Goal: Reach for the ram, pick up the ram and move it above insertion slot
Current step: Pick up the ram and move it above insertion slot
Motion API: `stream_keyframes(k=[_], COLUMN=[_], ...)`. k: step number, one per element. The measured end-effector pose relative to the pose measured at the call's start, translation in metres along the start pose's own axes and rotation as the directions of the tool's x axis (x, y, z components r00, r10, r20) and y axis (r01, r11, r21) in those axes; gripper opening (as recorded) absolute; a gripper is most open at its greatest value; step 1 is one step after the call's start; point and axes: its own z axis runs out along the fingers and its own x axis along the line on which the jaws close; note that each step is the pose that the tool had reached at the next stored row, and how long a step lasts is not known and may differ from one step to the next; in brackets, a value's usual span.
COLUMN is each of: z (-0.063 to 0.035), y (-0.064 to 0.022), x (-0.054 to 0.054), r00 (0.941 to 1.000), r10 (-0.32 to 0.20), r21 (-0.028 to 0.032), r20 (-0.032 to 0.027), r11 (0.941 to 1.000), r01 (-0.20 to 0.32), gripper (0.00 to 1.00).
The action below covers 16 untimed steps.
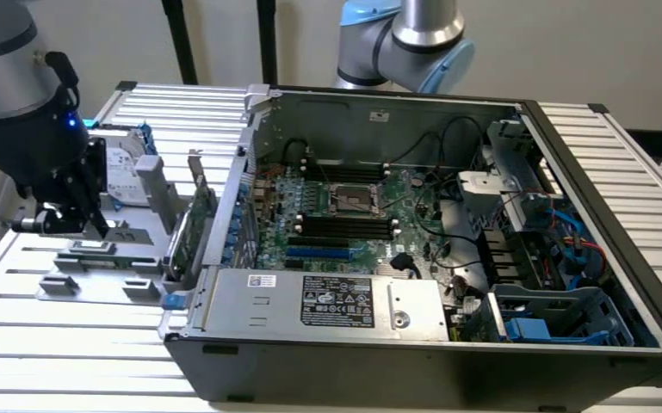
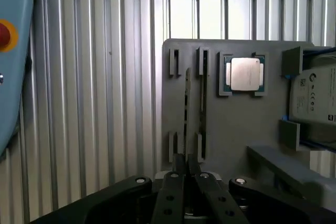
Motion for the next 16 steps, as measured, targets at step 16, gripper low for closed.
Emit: stream_keyframes(k=[16], z=[-0.0746], y=[-0.0704], x=[-0.004], r00=[0.9999], r10=[-0.002], r21=[-0.0096], r20=[0.0133], r11=[1.0], r01=[0.002], gripper=[0.14])
